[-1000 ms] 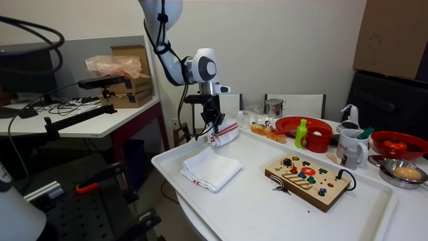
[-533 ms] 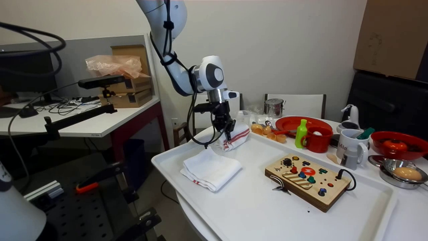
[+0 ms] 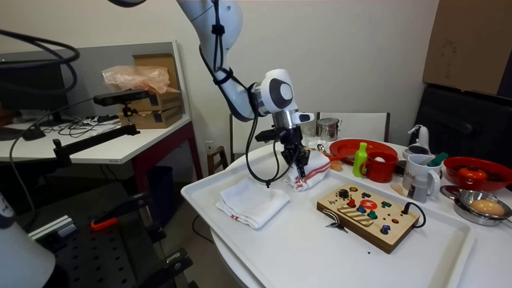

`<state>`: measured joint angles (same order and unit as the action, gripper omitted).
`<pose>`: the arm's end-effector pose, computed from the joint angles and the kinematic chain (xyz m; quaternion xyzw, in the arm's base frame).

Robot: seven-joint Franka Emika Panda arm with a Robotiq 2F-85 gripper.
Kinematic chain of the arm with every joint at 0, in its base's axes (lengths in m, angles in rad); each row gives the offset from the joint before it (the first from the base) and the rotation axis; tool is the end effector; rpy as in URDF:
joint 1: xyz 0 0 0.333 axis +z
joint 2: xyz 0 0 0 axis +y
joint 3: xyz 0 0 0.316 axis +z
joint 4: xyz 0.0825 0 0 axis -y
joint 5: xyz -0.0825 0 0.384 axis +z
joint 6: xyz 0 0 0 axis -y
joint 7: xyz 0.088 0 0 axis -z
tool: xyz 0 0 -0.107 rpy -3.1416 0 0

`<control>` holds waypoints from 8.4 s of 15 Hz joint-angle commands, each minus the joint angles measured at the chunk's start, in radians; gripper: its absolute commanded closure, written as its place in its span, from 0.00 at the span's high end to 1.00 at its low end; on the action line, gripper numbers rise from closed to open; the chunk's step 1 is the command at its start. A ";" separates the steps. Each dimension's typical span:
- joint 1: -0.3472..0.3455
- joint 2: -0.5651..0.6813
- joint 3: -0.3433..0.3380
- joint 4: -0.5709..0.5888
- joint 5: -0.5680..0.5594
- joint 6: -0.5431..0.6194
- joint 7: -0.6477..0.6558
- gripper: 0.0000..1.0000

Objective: Wipe the white tray using the white towel next to the board

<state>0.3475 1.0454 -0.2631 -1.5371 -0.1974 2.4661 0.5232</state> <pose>0.6671 0.0755 0.0397 0.9806 -0.0786 0.0061 0.1797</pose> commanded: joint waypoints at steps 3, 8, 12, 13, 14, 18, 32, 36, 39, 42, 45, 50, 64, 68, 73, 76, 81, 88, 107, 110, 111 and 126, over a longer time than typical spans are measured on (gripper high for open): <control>-0.044 0.026 -0.029 0.022 0.000 -0.042 0.034 0.05; -0.046 -0.038 0.013 -0.032 0.000 -0.027 -0.011 0.05; -0.027 -0.080 0.069 -0.076 -0.007 -0.021 -0.058 0.05; -0.025 -0.080 0.081 -0.081 -0.008 -0.025 -0.071 0.05; -0.019 -0.078 0.089 -0.083 -0.009 -0.029 -0.075 0.05; -0.005 -0.080 0.108 -0.115 -0.017 -0.031 -0.101 0.05; 0.044 -0.142 0.195 -0.196 -0.094 -0.030 -0.253 0.05; 0.036 -0.145 0.213 -0.206 -0.087 -0.053 -0.287 0.05; 0.014 -0.147 0.234 -0.203 -0.049 -0.131 -0.287 0.05; -0.021 -0.148 0.260 -0.203 -0.013 -0.212 -0.295 0.05; -0.044 -0.135 0.275 -0.189 -0.002 -0.231 -0.303 0.05; -0.024 -0.100 0.221 -0.160 -0.056 -0.143 -0.243 0.05; -0.082 0.035 0.020 0.009 -0.074 -0.151 -0.105 0.05; -0.110 0.041 0.047 0.064 -0.037 -0.303 -0.106 0.05; -0.115 0.023 0.125 0.109 -0.002 -0.379 -0.113 0.05; -0.094 0.015 0.158 0.117 -0.002 -0.352 -0.113 0.05; -0.045 0.006 0.201 0.123 -0.015 -0.332 -0.120 0.05; 0.039 0.020 0.227 0.162 -0.010 -0.348 -0.098 0.05; -0.101 0.114 0.066 0.215 -0.003 -0.288 0.053 0.05; -0.130 0.109 0.058 0.198 -0.008 -0.285 0.051 0.05; -0.132 0.094 0.057 0.173 -0.014 -0.271 0.045 0.05; -0.192 -0.174 0.135 -0.217 0.050 -0.166 -0.148 0.05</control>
<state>0.1570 0.9554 -0.1527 -1.6478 -0.1579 2.3240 0.4429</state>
